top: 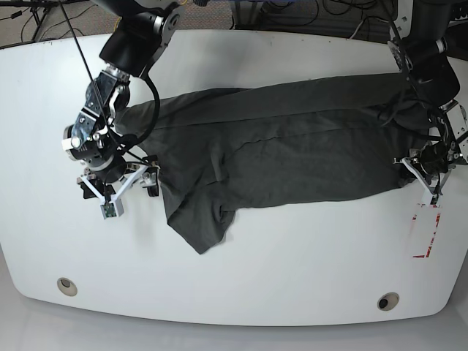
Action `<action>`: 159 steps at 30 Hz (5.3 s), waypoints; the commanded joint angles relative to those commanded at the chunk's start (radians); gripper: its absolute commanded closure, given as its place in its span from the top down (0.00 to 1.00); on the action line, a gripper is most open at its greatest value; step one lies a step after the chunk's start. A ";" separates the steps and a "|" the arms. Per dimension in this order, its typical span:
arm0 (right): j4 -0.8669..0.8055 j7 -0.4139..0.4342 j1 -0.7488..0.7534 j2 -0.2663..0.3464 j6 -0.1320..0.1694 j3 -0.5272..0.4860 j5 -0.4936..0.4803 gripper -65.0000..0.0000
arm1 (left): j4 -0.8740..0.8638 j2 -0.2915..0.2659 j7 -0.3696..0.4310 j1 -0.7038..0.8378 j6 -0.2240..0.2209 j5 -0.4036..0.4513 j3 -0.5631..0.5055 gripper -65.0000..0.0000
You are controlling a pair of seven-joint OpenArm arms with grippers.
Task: Layout the t-shirt on the table in an organized manner, then fold the t-shirt properly
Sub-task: 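Release the right gripper and move it along the shirt toward the sleeve, then grasp the shirt edge with the right gripper and lift it with both grippers, then stretch the shirt between both grippers and lay it down flat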
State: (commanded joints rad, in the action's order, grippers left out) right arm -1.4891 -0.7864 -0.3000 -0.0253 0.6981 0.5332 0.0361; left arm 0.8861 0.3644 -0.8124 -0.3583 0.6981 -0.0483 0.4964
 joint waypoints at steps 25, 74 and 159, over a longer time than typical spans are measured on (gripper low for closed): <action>0.537 0.296 -0.149 0.018 0.000 -0.002 0.002 0.81 | 0.106 -0.005 -0.008 0.006 0.000 0.002 0.003 0.00; 0.005 -0.011 -0.133 0.138 0.000 -0.178 0.000 0.00 | 0.542 -0.094 -0.097 -0.121 0.000 -0.002 0.031 0.00; -0.529 -0.345 0.471 0.106 0.000 -0.071 -0.008 0.00 | 0.885 -0.100 -0.226 0.477 0.000 0.003 0.115 0.00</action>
State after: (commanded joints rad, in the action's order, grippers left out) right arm -2.0184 -1.1316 0.1711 0.0806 0.6981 0.4626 0.0284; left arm 1.7714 0.2647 -1.0380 0.1189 0.6981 -0.0453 0.6114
